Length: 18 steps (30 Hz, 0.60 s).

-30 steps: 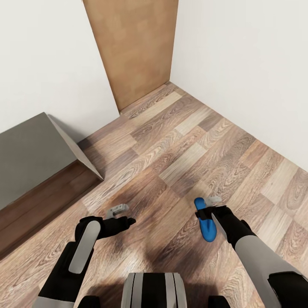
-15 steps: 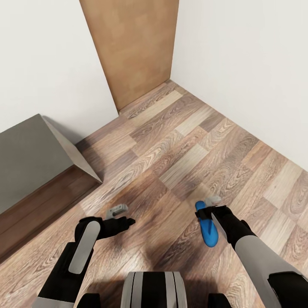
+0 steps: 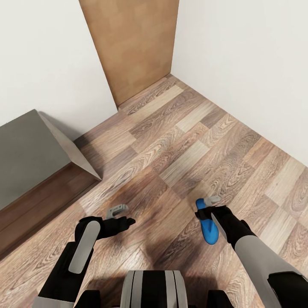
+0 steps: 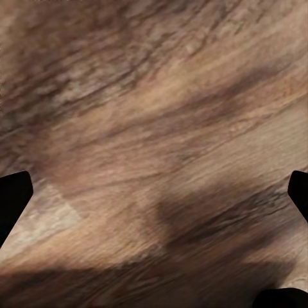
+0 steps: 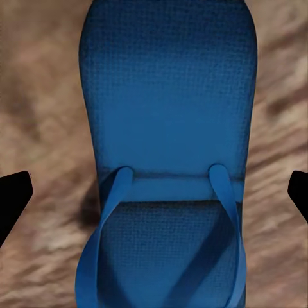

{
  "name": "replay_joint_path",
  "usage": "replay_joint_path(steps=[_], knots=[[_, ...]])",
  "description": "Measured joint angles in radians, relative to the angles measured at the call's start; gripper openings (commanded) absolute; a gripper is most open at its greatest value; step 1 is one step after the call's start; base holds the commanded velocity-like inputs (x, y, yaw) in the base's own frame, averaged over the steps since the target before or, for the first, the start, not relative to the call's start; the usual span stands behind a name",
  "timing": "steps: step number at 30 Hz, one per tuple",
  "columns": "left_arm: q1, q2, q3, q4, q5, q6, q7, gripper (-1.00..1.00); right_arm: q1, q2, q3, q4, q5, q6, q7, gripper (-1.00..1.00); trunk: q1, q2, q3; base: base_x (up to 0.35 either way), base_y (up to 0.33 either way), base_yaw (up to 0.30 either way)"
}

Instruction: In the bedroom, move the book from the bed onto either nightstand, and place the two sandals side by side next to the bed.

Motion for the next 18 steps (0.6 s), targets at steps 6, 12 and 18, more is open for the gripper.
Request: replay_joint_path(steps=[6,12,18], knots=[[0.000,0.001,0.000,-0.001,0.001,0.000,0.000,1.00,0.000,0.001,0.000,0.000,0.000,0.000,0.000,1.00,0.000,0.000,0.000,0.000,0.000,0.000],[0.000,0.000,0.000,-0.001,0.000,0.001,0.000,1.00,0.000,0.001,0.000,0.001,0.000,0.000,0.001,1.00,0.002,-0.001,-0.015,0.000,0.000,0.000],[0.000,0.000,0.000,-0.001,0.000,0.001,0.000,1.00,0.000,0.002,0.000,-0.008,-0.012,0.011,0.014,1.00,0.004,-0.002,-0.038,0.000,0.000,0.000]])
